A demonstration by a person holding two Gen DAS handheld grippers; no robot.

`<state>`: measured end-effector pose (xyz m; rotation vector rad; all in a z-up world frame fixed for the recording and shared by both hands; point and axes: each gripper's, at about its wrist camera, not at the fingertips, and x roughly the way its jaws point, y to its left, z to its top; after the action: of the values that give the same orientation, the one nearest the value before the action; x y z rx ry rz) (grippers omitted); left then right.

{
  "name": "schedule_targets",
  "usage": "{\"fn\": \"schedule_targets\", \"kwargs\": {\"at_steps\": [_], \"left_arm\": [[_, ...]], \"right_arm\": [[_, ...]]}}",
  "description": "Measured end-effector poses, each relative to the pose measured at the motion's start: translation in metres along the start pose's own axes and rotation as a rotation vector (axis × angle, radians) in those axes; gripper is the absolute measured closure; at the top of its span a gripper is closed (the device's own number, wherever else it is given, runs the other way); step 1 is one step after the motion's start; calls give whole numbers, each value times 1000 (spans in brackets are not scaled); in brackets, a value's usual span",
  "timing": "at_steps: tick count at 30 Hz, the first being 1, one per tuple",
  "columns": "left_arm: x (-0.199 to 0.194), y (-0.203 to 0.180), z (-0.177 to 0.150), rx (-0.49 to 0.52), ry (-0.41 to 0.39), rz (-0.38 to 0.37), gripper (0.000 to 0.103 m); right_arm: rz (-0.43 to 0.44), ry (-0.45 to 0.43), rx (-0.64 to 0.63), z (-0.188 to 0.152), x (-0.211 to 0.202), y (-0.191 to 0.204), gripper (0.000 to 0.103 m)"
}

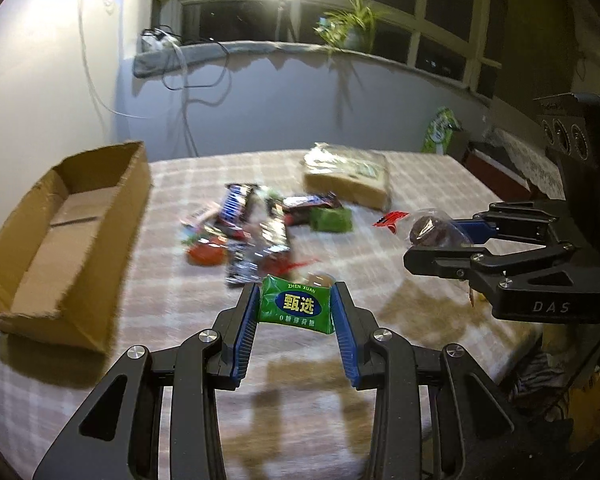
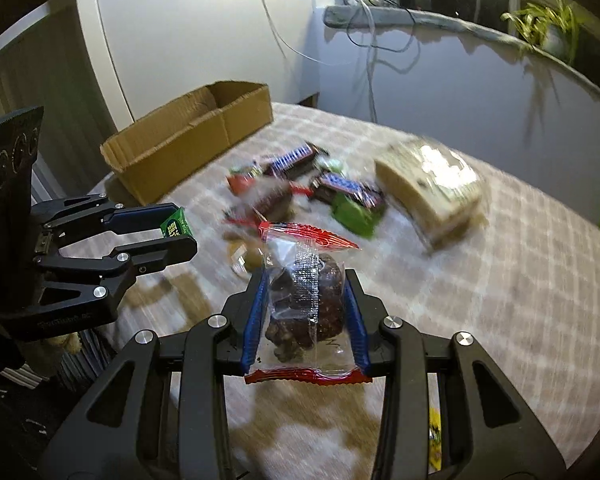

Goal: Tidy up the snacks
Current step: 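Carry both snacks over the cardboard box and open both tools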

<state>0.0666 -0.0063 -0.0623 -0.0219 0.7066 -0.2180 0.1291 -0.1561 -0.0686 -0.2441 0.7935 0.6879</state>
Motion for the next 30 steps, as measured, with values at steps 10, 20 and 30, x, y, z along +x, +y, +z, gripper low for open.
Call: {"fn": "schedule_targets", "kwargs": {"at_steps": [10, 20, 30], "left_arm": [[-21, 62, 8, -89, -65, 81, 68], [-42, 114, 14, -163, -133, 148, 68], [-49, 156, 8, -211, -140, 201, 68]], "right_arm": [[53, -33, -91, 59, 32, 41, 65], [93, -61, -201, 116, 68, 92, 65], [126, -40, -267, 151, 113, 137, 65]]}}
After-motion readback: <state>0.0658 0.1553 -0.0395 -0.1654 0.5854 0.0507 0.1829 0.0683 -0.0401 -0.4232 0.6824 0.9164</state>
